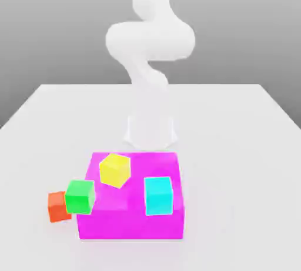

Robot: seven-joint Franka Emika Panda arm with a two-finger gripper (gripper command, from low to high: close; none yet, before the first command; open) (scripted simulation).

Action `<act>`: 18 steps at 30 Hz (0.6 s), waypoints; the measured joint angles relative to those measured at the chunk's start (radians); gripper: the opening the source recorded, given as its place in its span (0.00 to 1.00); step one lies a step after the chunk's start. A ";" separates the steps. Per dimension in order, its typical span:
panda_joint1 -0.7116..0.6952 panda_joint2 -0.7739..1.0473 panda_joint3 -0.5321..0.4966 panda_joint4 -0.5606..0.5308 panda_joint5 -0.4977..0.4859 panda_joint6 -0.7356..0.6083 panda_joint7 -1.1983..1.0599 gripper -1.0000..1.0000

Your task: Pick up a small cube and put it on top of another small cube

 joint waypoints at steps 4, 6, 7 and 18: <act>-0.092 0.152 -0.002 -0.070 -0.024 0.087 0.141 0.50; -0.136 0.225 -0.006 -0.104 -0.034 0.129 0.207 0.50; -0.157 0.261 -0.008 -0.121 -0.038 0.150 0.240 0.50; -0.346 0.660 -0.093 -0.305 -0.037 0.381 0.563 0.50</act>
